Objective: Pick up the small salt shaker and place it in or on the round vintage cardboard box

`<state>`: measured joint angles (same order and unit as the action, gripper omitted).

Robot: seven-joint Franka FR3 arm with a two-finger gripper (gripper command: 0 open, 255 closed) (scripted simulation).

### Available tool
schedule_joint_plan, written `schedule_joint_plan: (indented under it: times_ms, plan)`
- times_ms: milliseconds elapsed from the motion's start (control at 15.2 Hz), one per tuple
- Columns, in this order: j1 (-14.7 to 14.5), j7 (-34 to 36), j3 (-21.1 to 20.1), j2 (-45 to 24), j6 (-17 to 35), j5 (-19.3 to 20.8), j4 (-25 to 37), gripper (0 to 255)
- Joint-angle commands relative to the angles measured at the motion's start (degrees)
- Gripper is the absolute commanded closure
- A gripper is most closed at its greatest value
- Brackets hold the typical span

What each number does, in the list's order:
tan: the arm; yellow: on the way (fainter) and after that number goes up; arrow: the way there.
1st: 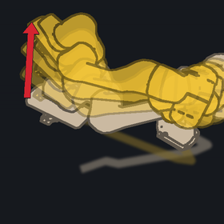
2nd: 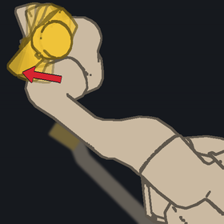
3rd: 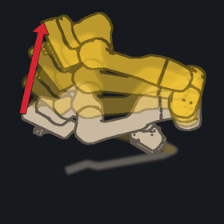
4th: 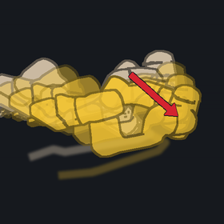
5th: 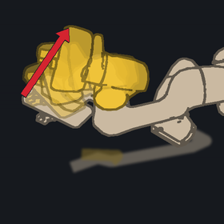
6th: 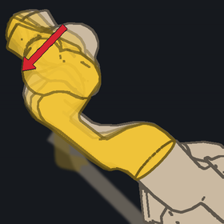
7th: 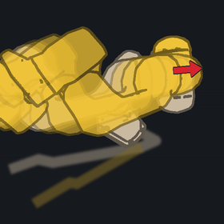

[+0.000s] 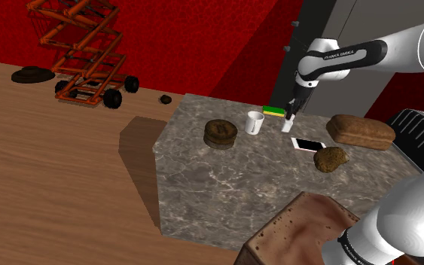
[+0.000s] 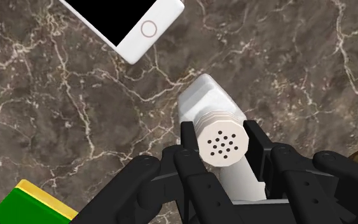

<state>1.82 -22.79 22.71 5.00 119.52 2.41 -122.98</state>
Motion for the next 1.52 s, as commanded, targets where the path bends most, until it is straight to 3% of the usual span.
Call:
schedule_joint_plan:
  times_ms: [0, 924, 1452]
  plan:
    - [-0.04, 0.19, -0.11, 0.5, -1.55, 0.19, 1.06, 255]
    - [-0.22, 0.73, -0.63, 2.76, -12.03, 0.85, 9.41, 255]
    - [-4.91, 10.15, -6.1, -1.54, -14.67, -0.98, 15.91, 255]
